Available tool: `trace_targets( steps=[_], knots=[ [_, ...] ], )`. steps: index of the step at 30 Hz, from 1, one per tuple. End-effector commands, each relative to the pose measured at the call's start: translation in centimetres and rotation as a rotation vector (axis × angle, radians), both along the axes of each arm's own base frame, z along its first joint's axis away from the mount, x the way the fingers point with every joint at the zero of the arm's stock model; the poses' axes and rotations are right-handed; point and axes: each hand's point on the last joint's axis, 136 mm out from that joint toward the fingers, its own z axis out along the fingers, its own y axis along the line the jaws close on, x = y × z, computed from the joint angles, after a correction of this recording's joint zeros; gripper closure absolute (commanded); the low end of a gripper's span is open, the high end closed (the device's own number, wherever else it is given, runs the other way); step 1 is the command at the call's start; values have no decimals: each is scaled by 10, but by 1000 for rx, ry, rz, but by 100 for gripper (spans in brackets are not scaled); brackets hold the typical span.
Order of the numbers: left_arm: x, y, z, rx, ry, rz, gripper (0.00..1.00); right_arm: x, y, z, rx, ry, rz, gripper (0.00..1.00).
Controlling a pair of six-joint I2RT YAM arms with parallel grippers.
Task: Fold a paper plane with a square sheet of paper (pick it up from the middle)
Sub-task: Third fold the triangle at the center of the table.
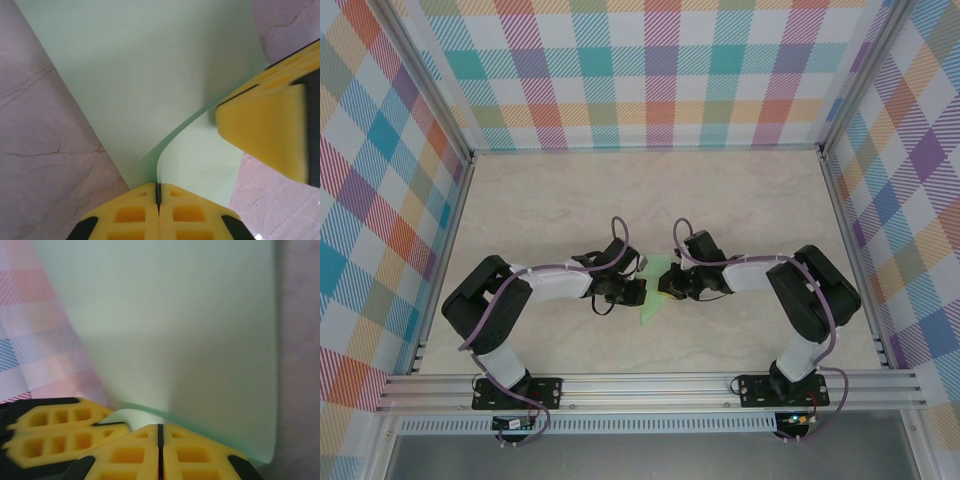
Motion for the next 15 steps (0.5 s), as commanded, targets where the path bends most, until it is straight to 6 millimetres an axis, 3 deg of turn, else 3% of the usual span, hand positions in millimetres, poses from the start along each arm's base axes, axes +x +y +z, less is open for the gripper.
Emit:
trace_targets(
  steps=[1, 6, 12, 15],
  knots=[
    [-4, 11, -9, 59, 35, 10, 98, 1, 0, -8, -24, 10, 4, 93],
    [2, 15, 9, 60, 1, 54, 87, -4, -8, -23, -67, 42, -22, 94],
    [13, 35, 59, 77, -103, 184, 60, -6, -13, -24, -88, 43, -36, 94],
    [12, 31, 80, -16, -106, 239, 59, -4, -13, -23, -90, 42, -39, 94]
  ],
)
